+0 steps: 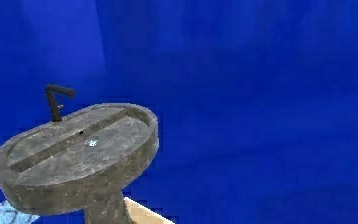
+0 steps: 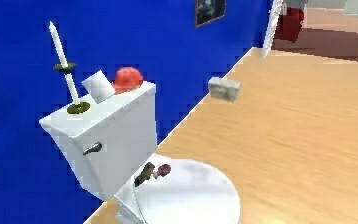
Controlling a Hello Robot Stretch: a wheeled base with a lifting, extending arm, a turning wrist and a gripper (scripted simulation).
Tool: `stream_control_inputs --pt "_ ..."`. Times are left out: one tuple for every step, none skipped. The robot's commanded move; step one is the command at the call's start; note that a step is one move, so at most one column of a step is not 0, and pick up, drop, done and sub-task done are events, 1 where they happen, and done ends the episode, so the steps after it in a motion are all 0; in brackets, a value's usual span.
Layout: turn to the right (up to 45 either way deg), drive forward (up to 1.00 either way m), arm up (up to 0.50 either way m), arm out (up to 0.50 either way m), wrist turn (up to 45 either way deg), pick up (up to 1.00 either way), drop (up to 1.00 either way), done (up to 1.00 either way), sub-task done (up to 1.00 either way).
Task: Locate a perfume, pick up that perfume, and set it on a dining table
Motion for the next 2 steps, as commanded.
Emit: stream_control_inputs --pt "45.0 0.00 0.00 0.00 0.0 0.00 0.00 0.00 0.00" --pt "39.0 0.00 0.00 0.00 0.0 0.00 0.00 0.00 0.00"
